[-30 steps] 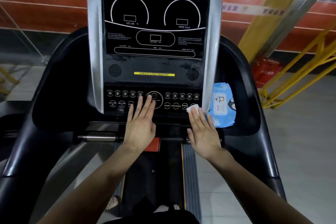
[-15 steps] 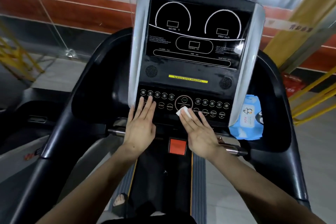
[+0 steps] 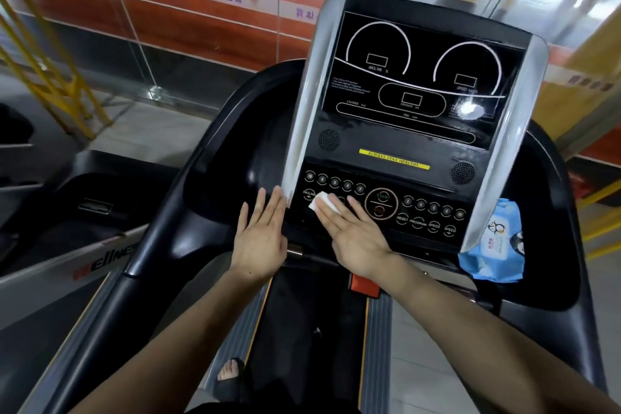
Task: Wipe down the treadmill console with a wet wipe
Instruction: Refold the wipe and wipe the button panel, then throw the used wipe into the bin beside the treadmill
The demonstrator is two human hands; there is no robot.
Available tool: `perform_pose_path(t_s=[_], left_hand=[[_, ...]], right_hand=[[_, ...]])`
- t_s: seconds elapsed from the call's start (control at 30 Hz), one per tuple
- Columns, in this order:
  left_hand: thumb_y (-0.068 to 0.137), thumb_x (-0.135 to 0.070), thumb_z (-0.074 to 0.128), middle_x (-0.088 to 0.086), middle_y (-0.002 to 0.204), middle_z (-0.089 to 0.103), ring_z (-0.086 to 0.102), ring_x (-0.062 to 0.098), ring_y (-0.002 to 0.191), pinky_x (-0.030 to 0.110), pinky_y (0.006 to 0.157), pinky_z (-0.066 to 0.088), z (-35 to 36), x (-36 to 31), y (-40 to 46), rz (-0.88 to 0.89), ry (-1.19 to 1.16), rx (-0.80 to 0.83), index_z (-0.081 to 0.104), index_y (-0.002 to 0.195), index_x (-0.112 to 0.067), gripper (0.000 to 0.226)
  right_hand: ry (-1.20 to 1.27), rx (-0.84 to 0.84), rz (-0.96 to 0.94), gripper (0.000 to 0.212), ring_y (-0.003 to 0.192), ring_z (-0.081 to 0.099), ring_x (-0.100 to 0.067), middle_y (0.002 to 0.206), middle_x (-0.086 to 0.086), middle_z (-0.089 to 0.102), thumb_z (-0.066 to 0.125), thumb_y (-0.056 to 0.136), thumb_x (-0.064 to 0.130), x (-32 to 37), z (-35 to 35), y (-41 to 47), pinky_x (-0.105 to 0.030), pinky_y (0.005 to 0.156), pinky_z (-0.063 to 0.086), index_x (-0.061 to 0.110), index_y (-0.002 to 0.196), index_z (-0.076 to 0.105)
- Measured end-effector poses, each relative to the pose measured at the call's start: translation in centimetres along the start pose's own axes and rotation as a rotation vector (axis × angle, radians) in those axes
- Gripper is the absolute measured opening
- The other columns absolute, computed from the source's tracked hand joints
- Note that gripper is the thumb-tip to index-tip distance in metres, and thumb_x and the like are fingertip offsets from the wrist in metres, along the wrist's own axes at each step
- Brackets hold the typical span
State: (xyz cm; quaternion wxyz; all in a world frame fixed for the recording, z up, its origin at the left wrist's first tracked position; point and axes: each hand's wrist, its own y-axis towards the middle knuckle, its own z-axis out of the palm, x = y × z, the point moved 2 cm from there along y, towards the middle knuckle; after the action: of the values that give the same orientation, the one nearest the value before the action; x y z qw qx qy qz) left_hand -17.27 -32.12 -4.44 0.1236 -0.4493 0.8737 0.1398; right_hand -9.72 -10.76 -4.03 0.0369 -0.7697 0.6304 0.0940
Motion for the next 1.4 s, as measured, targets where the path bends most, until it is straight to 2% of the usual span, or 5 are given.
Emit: perform_pose_path(t_s=[0.27,0.43,0.73,1.07,1.4], left_hand=[[0.090,-0.013,0.049,-0.004,0.174,-0.001,-0.008,0.020,0.161,0.050,0.131,0.001,-0.7,0.9,-0.6,-0.037,-0.015,0.000,0.020,0.165,-0.015,0.080],[0.091,-0.013,0.048,-0.004,0.175,0.000,-0.010,0.019,0.161,0.049,0.131,0.000,-1.2,1.0,-0.8,-0.054,-0.028,-0.008,0.020,0.165,-0.014,0.079],[0.093,-0.013,0.048,-0.006,0.175,-0.003,-0.011,0.020,0.161,0.049,0.131,0.000,-2.0,0.4,-0.5,-0.074,-0.044,-0.007,0.018,0.166,-0.016,0.079],[0.098,-0.014,0.050,-0.004,0.175,0.002,-0.004,0.019,0.162,0.048,0.132,0.006,-5.2,2.4,-0.2,-0.029,-0.077,-0.029,0.020,0.165,-0.018,0.074],[0.100,-0.016,0.049,0.000,0.175,0.012,0.002,0.020,0.162,0.046,0.132,0.011,-8.6,2.5,-2.2,-0.085,-0.092,-0.094,0.026,0.163,-0.020,0.067]], right_hand=[[-0.162,0.121,-0.102,0.071,0.163,-0.016,-0.022,0.178,0.001,-0.013,0.030,0.107,0.020,2.6,-0.5,4.7,-0.047,0.130,-0.018,0.015,0.169,-0.002],[-0.206,0.055,-0.192,0.066,0.163,-0.006,-0.025,0.178,-0.002,0.002,0.030,0.105,0.013,-0.2,0.2,2.8,-0.047,0.124,-0.025,0.014,0.169,0.014],[-0.053,-0.212,-0.166,0.042,0.127,0.065,-0.031,0.144,-0.001,0.068,0.086,0.080,0.004,-1.7,-0.2,2.3,-0.042,0.121,0.030,0.014,0.120,0.079],[0.498,-0.460,0.371,0.019,0.100,0.074,-0.022,0.108,0.008,0.081,0.082,0.093,0.016,1.0,-3.2,3.2,-0.046,0.093,0.059,0.021,0.111,0.083],[0.977,-0.553,0.578,0.020,0.103,0.070,0.005,0.110,0.017,0.078,0.073,0.100,0.018,5.8,-9.2,2.6,-0.013,0.093,0.050,0.022,0.118,0.081]])
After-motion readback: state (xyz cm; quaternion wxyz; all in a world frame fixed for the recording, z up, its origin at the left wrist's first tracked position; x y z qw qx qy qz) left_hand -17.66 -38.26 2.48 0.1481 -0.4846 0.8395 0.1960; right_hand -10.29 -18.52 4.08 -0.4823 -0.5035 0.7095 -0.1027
